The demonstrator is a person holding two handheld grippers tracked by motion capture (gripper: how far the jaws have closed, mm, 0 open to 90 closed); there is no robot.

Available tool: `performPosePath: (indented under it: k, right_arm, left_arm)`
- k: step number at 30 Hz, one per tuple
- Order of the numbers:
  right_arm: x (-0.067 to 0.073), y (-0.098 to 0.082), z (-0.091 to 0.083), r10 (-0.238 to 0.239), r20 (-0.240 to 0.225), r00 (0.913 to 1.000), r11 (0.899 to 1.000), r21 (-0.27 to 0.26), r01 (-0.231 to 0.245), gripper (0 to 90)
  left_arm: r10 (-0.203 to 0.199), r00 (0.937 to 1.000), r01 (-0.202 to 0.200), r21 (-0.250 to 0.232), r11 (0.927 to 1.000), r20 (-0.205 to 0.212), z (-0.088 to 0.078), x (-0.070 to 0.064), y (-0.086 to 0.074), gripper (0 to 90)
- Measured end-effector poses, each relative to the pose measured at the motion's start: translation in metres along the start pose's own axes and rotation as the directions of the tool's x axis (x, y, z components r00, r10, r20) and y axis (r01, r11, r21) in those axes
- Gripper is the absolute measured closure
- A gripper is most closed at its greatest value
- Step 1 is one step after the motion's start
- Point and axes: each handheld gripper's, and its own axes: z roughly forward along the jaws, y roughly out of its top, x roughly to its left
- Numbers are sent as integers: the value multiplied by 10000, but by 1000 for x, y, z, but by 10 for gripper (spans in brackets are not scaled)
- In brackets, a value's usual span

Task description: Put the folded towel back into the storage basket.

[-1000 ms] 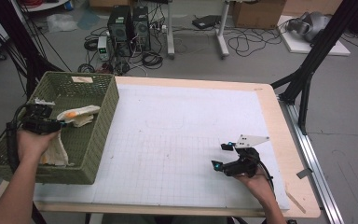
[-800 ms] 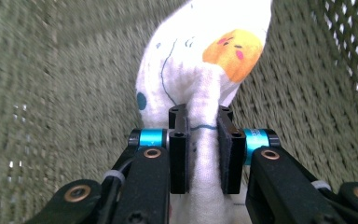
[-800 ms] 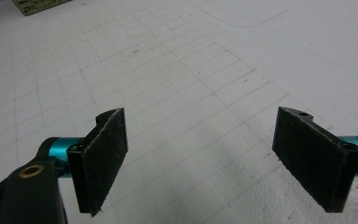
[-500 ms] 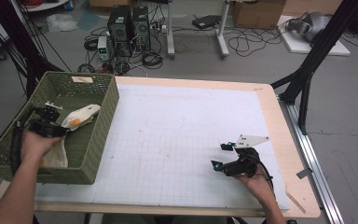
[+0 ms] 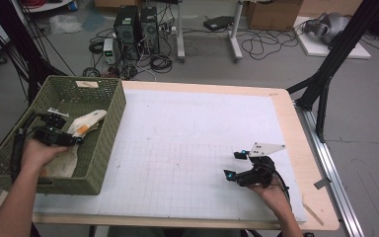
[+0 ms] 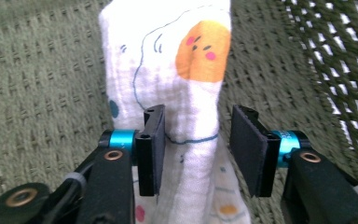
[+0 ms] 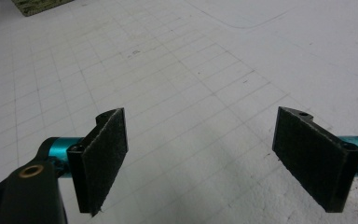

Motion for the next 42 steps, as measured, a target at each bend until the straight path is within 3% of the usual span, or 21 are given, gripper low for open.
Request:
performPosePath:
  k: [5, 11, 17, 23, 28, 32, 36, 40, 42]
  right_arm:
    - [0, 0, 0, -30, 29, 10000, 10000, -37, 30, 173]
    - [0, 0, 0, 35, 3, 10000, 10000, -10, -35, 173]
    - [0, 0, 2, -18, 35, 10000, 10000, 38, 18, 173]
    - [-1, 0, 1, 15, 34, 10000, 10000, 12, -15, 173]
    - [-1, 0, 1, 25, 5, 10000, 10000, 45, -25, 173]
    - [0, 0, 1, 4, 39, 10000, 10000, 21, -4, 173]
    - [-1, 0, 1, 5, 28, 10000, 10000, -6, -5, 173]
    - [0, 0, 2, -66, 21, 10000, 10000, 41, 66, 173]
    - [0, 0, 2, 1, -21, 10000, 10000, 36, -1, 173]
  left_arm:
    - [296, 9995, -296, -17, 9996, 51, -5, -2, 0, 511]
    - [552, 9985, -550, -182, 9983, 65, -15, 6, -6, 497]
    - [585, 9973, -595, 215, 9980, 448, -11, 10, -13, 630]
    - [1161, 9922, -1171, 195, 9929, 458, -15, 8, -11, 630]
    - [1478, 9881, -1497, 458, 9877, 420, -18, 9, -15, 620]
    - [1832, 9826, -1852, 774, 9797, 319, -16, 4, -13, 694]
    - [1879, 9816, -1903, 879, 9778, 352, -14, 4, -13, 854]
    - [1734, 9843, -1759, 924, 9801, 343, -8, 1, -9, 870]
    - [1518, 9879, -1538, 825, 9847, 308, -8, 1, -5, 870]
